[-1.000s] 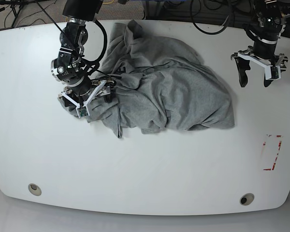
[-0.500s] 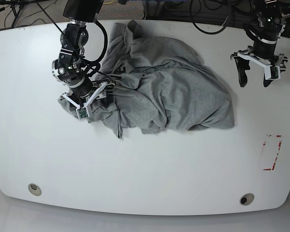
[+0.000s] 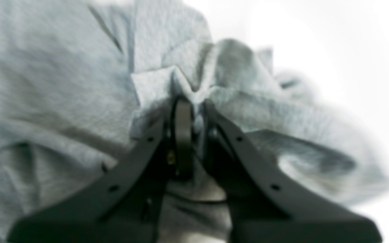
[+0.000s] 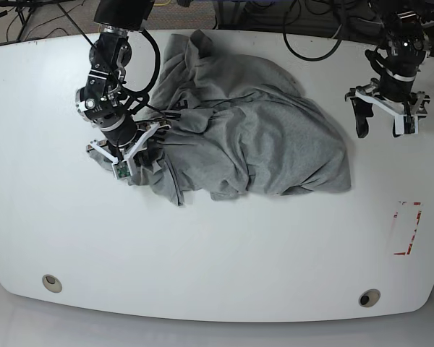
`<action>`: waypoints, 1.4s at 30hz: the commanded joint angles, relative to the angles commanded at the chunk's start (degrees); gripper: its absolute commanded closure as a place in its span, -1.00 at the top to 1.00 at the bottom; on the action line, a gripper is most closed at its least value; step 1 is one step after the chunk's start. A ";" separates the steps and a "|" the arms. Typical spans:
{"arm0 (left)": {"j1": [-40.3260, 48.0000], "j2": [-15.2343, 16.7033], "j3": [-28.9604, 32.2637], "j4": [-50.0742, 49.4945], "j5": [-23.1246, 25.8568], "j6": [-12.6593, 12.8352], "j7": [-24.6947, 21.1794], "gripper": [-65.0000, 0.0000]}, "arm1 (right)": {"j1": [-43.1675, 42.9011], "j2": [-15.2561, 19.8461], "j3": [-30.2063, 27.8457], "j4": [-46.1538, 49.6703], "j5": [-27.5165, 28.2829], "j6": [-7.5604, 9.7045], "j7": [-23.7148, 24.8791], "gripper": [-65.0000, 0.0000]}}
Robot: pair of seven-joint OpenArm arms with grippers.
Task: Layout the t-shirt on the table in an organized manner, then fold the t-shirt properly
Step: 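Lower the left gripper onto the opposite shirt edge and grasp it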
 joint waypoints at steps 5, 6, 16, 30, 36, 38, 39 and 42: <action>-6.95 0.18 0.18 -1.05 0.09 0.00 5.71 0.45 | -0.62 0.09 -2.37 3.08 -0.09 0.00 -0.70 -1.00; -8.44 0.18 0.26 -1.85 0.09 0.00 6.86 0.45 | -0.97 0.18 -2.81 3.60 -0.09 0.00 -0.70 -1.00; -22.68 0.18 1.32 -15.47 0.44 0.00 12.92 0.45 | -3.08 0.09 -5.71 8.35 -0.18 0.00 -0.70 -1.00; -32.53 -0.18 6.51 -35.52 0.53 0.09 12.66 0.43 | -4.57 0.09 -6.59 9.49 -0.09 0.00 -0.53 -1.00; -34.02 -0.09 6.24 -39.74 0.53 0.26 12.66 0.43 | -4.75 0.09 -6.59 10.29 -0.09 0.00 -0.53 -1.00; -33.85 -0.09 6.24 -39.91 0.53 0.26 12.13 0.43 | -4.75 0.09 -6.51 10.37 -0.09 0.00 -0.53 -1.00; -33.76 -0.09 6.42 -39.91 0.53 0.26 11.78 0.43 | -4.75 0.09 -6.51 10.37 -0.09 0.00 -0.53 -1.00; -33.58 -0.09 6.42 -40.18 2.11 0.26 10.46 0.43 | -4.75 0.09 -6.51 10.37 -0.09 0.00 -0.53 -1.00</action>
